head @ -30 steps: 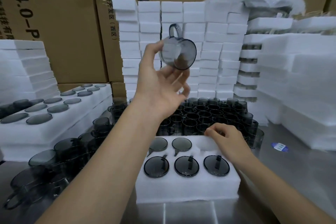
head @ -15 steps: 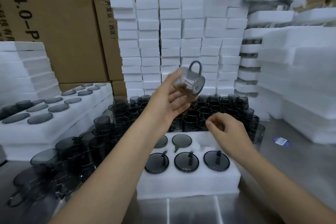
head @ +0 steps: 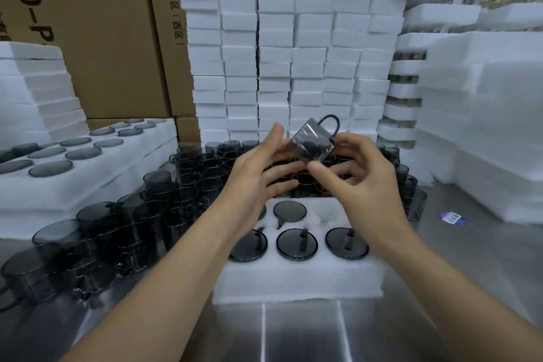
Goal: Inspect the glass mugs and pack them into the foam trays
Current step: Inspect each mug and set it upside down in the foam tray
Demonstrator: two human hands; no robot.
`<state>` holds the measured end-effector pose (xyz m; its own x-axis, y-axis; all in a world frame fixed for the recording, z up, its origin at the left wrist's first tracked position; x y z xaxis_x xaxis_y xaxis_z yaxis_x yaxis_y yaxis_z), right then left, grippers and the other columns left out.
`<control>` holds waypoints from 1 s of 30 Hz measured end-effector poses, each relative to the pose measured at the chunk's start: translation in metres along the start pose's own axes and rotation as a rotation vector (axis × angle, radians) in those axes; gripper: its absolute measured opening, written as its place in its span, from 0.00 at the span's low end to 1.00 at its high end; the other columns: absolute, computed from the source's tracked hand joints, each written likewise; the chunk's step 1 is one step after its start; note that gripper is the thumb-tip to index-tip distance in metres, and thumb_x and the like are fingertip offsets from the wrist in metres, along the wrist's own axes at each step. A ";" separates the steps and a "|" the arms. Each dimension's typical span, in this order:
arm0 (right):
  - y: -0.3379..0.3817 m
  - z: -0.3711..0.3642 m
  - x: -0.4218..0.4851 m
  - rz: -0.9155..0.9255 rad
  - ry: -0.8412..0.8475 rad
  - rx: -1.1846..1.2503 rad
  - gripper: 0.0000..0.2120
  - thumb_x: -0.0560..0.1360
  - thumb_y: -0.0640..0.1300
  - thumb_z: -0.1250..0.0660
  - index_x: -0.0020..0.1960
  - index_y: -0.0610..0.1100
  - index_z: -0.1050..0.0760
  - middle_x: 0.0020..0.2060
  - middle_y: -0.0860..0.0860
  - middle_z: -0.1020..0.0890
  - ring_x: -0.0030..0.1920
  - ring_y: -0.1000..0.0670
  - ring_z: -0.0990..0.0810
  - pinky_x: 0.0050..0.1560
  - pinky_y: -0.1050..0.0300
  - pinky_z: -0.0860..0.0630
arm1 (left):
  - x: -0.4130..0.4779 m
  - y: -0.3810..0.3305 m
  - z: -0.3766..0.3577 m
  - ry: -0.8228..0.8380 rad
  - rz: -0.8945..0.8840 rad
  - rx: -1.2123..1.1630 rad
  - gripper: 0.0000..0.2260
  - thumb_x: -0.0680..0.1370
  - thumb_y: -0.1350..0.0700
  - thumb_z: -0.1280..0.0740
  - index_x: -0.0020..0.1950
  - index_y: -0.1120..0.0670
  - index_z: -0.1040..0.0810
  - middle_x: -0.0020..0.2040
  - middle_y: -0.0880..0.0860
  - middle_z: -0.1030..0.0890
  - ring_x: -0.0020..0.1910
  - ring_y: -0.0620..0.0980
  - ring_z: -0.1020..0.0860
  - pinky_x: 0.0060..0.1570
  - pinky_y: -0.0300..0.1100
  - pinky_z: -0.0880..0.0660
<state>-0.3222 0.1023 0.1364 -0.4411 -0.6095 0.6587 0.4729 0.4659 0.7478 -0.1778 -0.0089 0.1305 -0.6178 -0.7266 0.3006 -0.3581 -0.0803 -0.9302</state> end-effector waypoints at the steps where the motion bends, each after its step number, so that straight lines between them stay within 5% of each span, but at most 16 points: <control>1: -0.002 0.001 0.002 -0.070 -0.005 0.105 0.18 0.76 0.51 0.21 0.63 0.51 0.20 0.54 0.55 0.13 0.44 0.52 0.13 0.43 0.58 0.19 | -0.001 -0.004 0.000 -0.007 -0.019 0.016 0.27 0.74 0.29 0.28 0.64 0.46 0.13 0.63 0.49 0.13 0.62 0.49 0.15 0.55 0.47 0.19; 5: -0.001 -0.011 0.003 -0.324 0.109 0.429 0.20 0.80 0.62 0.31 0.57 0.48 0.12 0.53 0.45 0.11 0.41 0.52 0.16 0.39 0.59 0.21 | -0.006 -0.008 -0.007 -0.005 -0.066 0.100 0.25 0.74 0.33 0.28 0.68 0.41 0.17 0.65 0.45 0.15 0.64 0.45 0.17 0.56 0.47 0.25; 10: -0.008 -0.025 -0.005 -0.499 0.183 0.432 0.31 0.83 0.66 0.41 0.54 0.40 0.14 0.49 0.40 0.11 0.37 0.49 0.15 0.37 0.58 0.22 | -0.007 -0.007 -0.010 0.020 -0.076 0.114 0.20 0.76 0.36 0.28 0.67 0.39 0.17 0.65 0.46 0.15 0.66 0.44 0.18 0.58 0.46 0.27; 16: -0.001 -0.020 -0.003 -0.365 0.192 0.439 0.25 0.76 0.60 0.28 0.67 0.47 0.20 0.57 0.47 0.12 0.54 0.43 0.11 0.42 0.57 0.17 | -0.006 -0.004 -0.003 -0.059 -0.076 0.133 0.25 0.73 0.38 0.23 0.66 0.47 0.17 0.61 0.49 0.13 0.63 0.47 0.16 0.55 0.47 0.26; 23: -0.004 -0.017 -0.001 -0.440 0.191 0.404 0.23 0.82 0.61 0.34 0.64 0.46 0.15 0.52 0.41 0.12 0.43 0.46 0.13 0.39 0.57 0.19 | -0.004 -0.004 -0.008 0.009 -0.013 0.167 0.20 0.79 0.36 0.30 0.67 0.42 0.16 0.61 0.47 0.13 0.57 0.47 0.18 0.52 0.44 0.27; 30: -0.012 -0.014 0.001 -0.401 0.253 0.308 0.15 0.83 0.52 0.33 0.67 0.47 0.20 0.58 0.45 0.13 0.53 0.45 0.13 0.49 0.50 0.18 | -0.002 0.004 -0.001 -0.076 -0.016 0.194 0.26 0.71 0.36 0.22 0.62 0.52 0.17 0.55 0.50 0.11 0.52 0.47 0.14 0.49 0.45 0.23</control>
<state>-0.3178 0.0872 0.1271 -0.3258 -0.8946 0.3060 0.0452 0.3086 0.9501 -0.1787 -0.0077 0.1260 -0.5556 -0.7731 0.3060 -0.2219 -0.2168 -0.9507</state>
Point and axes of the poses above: each hand's wrist, its own x-axis towards the middle knuckle, its own z-axis out of the back of the hand, y = z × x, the point moved 7 cm from there along x, towards the middle knuckle
